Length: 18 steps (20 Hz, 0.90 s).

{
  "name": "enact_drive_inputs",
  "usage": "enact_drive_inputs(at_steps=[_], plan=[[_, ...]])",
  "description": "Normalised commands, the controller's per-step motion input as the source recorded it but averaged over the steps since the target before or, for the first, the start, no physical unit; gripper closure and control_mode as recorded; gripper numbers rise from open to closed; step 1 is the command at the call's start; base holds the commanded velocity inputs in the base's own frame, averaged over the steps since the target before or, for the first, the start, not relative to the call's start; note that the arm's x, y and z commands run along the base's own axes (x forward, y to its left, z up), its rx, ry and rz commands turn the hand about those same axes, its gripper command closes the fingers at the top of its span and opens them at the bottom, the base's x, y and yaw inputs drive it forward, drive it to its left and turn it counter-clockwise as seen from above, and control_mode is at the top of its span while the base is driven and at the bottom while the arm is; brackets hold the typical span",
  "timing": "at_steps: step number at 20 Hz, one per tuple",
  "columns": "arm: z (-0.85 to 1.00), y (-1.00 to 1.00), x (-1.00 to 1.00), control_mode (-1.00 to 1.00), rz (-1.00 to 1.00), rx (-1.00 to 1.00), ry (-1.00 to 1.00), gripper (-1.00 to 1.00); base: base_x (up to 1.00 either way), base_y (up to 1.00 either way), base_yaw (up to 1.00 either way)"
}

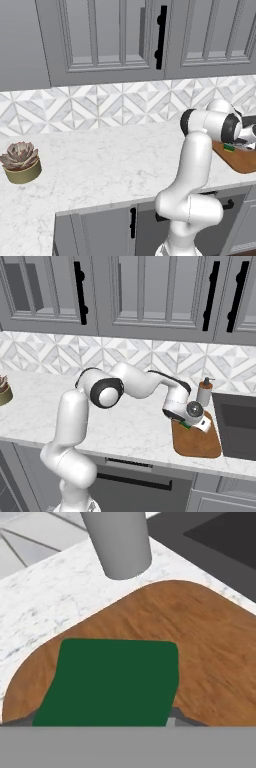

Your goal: Pick up the sponge from the counter and clean the cutting board by briefly scrubbing or pressing down on the cutting board. Once finished, release the sponge.

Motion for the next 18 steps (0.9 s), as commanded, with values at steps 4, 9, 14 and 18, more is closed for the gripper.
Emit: enact_drive_inputs(at_steps=[4,9,14,18], plan=[[-0.08,-0.01,-0.31,-1.00,0.00,0.00,0.08,1.00,0.00,0.00,0.00],[-0.01,-0.12,-0.67,-1.00,0.00,0.00,0.12,1.00,0.00,0.00,0.00],[-0.17,-0.03,-0.27,-1.00,0.00,0.00,0.02,1.00,0.00,0.00,0.00],[-0.51,0.00,0.21,-1.00,0.00,-0.02,-0.02,1.00,0.00,0.00,0.00]])
